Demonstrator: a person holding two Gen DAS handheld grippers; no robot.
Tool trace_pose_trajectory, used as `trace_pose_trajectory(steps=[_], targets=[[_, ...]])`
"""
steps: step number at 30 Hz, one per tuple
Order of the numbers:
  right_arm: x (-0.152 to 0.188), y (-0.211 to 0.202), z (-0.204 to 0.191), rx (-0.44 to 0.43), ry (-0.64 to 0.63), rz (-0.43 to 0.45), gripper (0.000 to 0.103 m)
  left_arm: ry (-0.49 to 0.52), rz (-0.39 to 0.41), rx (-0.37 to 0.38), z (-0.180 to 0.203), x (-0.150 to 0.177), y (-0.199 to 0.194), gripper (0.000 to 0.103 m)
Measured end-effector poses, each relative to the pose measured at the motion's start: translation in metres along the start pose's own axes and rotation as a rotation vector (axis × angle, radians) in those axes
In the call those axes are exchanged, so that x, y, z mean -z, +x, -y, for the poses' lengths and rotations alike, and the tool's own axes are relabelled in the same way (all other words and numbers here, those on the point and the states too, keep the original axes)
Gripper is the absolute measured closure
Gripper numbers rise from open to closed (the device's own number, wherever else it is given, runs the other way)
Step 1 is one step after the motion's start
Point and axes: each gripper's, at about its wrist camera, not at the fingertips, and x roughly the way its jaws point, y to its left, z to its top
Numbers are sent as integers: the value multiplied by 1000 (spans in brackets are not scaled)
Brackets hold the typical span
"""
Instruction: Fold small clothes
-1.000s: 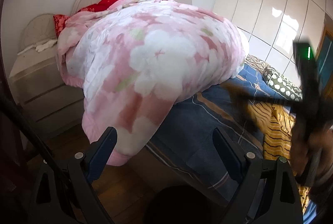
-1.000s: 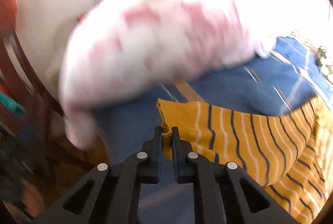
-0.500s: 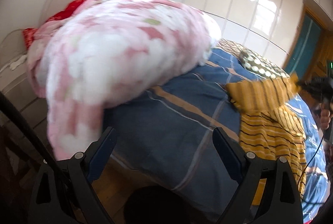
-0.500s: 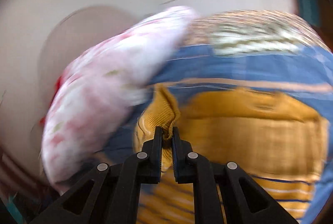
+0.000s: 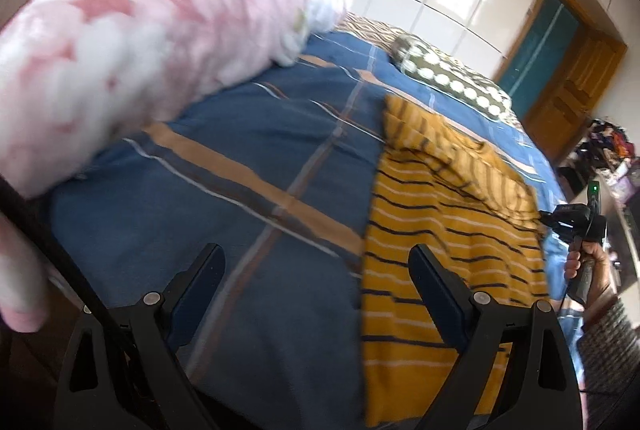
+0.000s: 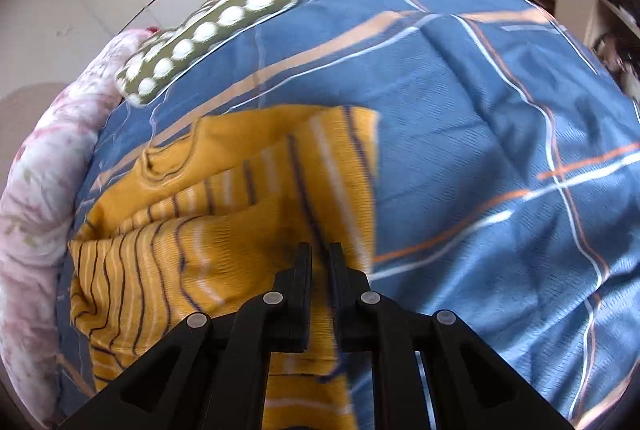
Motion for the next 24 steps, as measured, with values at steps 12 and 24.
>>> trace_pose_trajectory(steps=[12,24], targets=[[127,-94,32,-271,-19,-158,62,-77,-244,244,15,13,76,28],[224,-91,39,-507,65,-179,60,-89,-360,385,40,50,91,56]])
